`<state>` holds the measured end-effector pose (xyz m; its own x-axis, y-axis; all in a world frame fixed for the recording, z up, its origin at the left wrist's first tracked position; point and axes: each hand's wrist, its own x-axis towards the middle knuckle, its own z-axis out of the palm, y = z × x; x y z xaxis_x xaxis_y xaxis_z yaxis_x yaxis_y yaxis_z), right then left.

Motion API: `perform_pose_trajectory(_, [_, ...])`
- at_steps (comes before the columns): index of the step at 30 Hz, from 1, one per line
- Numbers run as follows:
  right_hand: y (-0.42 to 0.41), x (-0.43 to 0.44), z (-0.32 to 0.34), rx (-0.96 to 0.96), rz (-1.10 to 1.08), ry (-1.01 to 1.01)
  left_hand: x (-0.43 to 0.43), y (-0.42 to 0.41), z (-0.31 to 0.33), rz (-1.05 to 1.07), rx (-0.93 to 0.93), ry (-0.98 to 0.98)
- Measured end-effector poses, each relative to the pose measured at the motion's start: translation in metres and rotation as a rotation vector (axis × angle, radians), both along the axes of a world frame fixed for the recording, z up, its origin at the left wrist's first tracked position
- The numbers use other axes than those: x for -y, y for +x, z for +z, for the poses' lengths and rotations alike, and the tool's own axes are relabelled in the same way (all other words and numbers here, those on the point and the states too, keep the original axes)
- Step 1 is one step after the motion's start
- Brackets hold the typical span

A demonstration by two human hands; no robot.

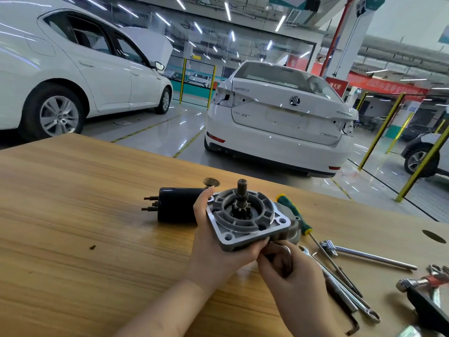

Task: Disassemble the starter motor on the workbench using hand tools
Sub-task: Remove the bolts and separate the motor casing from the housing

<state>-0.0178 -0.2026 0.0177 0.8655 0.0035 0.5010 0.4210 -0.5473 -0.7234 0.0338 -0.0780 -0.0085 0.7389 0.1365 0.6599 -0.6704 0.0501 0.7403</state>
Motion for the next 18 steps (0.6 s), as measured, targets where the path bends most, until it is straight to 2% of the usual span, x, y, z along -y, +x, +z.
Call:
perform_pose_trajectory(10, [0.0004,-0.0045,-0.0033,0.134,-0.031,0.178,-0.0008,0.0014,-0.0014,-0.018,0.048,0.043])
perform_pose_trajectory(18, [-0.0053,0.0028,0.0017,-0.074,0.195,0.409,0.0001,0.0014,-0.0018,-0.024,0.065,0.057])
